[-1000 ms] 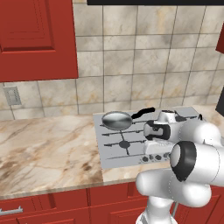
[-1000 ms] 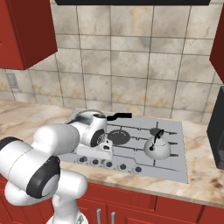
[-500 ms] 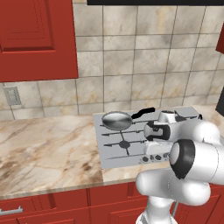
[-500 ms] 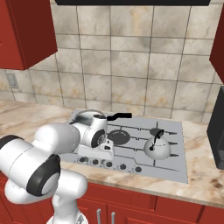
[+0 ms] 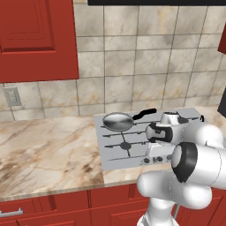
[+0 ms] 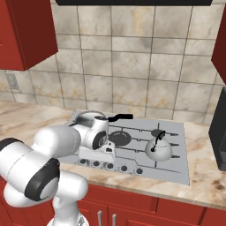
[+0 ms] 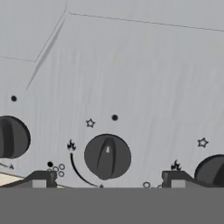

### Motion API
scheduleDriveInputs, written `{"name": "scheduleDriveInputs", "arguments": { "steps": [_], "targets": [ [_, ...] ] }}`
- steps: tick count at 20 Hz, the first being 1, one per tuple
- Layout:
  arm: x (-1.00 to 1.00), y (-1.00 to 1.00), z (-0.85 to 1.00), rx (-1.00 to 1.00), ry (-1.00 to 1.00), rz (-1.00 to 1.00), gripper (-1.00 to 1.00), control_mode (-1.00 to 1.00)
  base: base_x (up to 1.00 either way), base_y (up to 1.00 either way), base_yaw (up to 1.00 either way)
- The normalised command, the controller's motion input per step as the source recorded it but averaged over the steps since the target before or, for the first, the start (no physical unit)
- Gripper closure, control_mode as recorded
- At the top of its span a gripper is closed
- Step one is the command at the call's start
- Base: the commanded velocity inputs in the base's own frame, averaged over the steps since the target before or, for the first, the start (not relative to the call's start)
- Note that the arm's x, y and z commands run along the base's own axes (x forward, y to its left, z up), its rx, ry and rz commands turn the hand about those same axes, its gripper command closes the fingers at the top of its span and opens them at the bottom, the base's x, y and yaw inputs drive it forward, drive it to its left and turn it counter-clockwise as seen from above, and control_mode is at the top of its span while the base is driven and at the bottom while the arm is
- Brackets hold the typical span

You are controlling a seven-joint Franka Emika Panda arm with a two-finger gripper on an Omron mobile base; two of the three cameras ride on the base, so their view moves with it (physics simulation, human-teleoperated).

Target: Pick the pan from the cabinet and place it on the stove. Then turn on the stove burner for the pan.

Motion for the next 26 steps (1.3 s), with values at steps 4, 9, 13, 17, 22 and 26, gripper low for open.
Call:
{"name": "scheduleDriveInputs", "arguments": {
  "steps": [4, 9, 13, 17, 22, 26],
  "targets": [
    [-0.35, 0.00, -0.17, 0.00, 0.00, 0.00, -1.00, -1.00, 0.00, 0.00, 0.00],
    [-0.07, 0.04, -0.18, 0.00, 0.00, 0.00, -1.00, -1.00, 0.00, 0.00, 0.00],
    [0.00, 0.18, -0.11, 0.00, 0.00, 0.00, -1.00, -1.00, 0.00, 0.00, 0.00],
    [0.01, 0.22, -0.08, 0.00, 0.00, 0.01, -1.00, -1.00, 0.00, 0.00, 0.00],
    [0.01, 0.20, -0.08, 0.00, 0.00, 0.01, -1.00, -1.00, 0.00, 0.00, 0.00],
    [0.00, 0.01, -0.09, 0.00, 0.00, 0.03, -1.00, -1.00, 0.00, 0.00, 0.00]
  ]
}}
